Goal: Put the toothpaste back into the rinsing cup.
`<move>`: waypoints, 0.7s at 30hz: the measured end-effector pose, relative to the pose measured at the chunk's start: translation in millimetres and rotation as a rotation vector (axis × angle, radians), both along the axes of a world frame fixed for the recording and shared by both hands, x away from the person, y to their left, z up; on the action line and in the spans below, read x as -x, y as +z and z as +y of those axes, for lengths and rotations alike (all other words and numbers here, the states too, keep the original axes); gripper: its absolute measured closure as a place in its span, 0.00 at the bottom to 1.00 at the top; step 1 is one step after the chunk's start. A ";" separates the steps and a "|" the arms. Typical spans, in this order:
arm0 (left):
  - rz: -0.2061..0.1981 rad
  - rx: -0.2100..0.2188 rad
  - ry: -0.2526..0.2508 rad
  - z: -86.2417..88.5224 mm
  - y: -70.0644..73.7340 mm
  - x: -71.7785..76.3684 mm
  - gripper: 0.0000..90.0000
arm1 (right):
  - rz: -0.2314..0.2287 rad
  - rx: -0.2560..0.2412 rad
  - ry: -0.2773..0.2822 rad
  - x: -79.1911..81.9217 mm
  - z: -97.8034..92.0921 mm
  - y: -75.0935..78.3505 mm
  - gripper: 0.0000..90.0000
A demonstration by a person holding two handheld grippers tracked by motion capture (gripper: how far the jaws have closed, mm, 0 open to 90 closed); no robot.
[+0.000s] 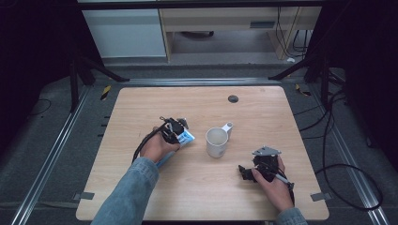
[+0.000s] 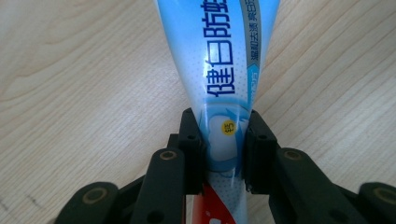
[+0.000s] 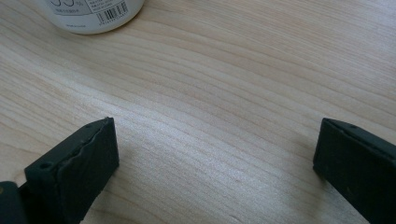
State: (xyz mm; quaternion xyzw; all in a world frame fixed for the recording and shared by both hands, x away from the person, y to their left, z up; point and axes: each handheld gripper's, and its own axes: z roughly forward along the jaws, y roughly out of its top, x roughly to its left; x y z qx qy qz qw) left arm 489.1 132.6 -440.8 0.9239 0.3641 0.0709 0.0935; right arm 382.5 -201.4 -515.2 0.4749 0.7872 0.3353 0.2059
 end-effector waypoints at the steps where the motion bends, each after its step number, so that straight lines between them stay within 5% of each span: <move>1: -0.006 0.012 0.003 1.6 3.4 0.8 0.80 | 0.000 0.000 0.000 0.0 0.0 0.0 0.00; 10: -0.036 0.028 -0.010 5.8 27.9 4.7 0.81 | 0.000 0.000 0.000 0.0 0.0 0.0 0.00; 21: -0.043 0.029 -0.018 4.9 34.3 5.5 0.81 | 0.000 0.000 0.000 0.0 0.0 0.0 0.00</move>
